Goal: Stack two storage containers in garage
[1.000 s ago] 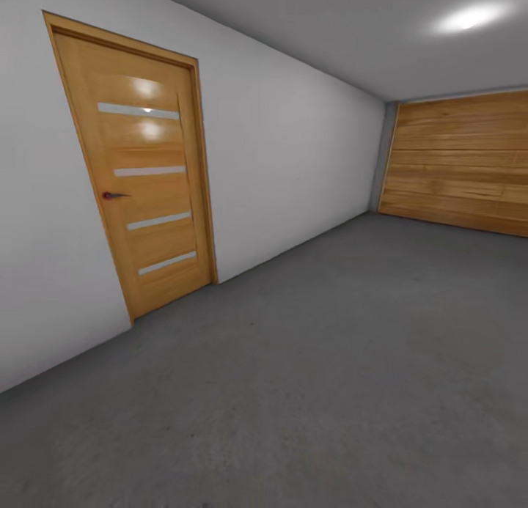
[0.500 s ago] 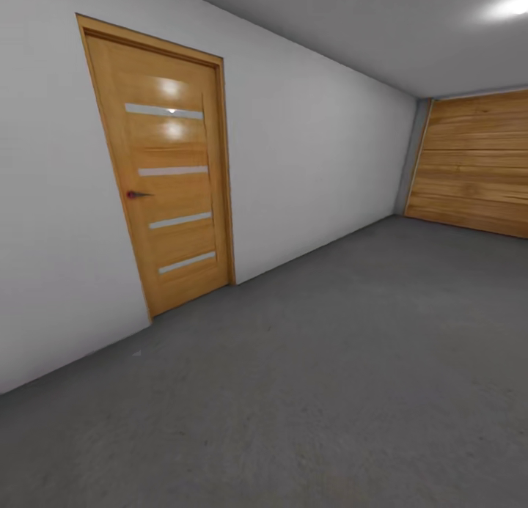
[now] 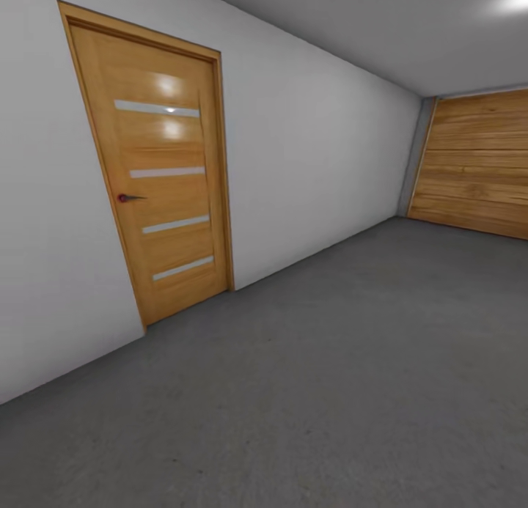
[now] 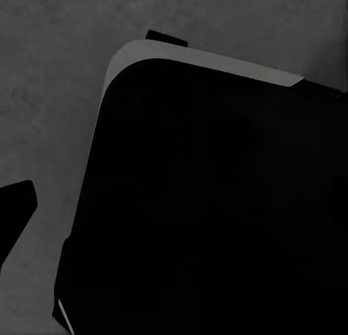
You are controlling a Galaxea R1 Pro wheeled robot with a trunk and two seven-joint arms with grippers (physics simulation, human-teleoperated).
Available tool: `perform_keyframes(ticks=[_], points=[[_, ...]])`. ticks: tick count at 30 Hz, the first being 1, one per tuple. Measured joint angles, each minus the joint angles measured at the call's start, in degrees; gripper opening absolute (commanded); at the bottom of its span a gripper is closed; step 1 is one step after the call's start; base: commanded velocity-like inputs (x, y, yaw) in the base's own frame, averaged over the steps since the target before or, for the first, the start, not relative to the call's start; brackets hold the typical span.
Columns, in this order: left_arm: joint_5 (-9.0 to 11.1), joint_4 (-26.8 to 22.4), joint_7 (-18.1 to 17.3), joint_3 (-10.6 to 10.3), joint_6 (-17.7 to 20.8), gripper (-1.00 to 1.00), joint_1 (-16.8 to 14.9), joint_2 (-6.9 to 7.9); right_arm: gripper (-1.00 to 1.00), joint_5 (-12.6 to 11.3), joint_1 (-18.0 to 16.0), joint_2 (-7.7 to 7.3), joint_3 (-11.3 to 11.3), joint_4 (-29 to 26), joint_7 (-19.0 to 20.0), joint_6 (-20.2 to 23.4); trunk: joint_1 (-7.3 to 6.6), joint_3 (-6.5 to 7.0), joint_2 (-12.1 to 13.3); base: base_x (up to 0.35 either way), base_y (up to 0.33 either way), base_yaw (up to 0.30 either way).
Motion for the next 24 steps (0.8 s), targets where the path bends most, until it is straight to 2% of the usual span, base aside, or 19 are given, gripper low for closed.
perform_keyframes(ticks=[6, 24], points=[[0.1, 0.0, 0.3, 0.0, 0.4, 1.00, 0.0, -0.05, 1.00, -0.1, 0.0, 0.28, 0.0, 0.0, 0.2, 0.1, 0.00, 0.00, 0.0, 0.313, 0.000, 0.072], [0.1, 0.0, 0.4, 0.0, 0.4, 1.00, 0.0, -0.06, 1.00, -0.1, 0.0, 0.27, 0.0, 0.0, 0.0, -0.1, 0.00, 0.00, 0.0, 0.313, 0.000, 0.258]])
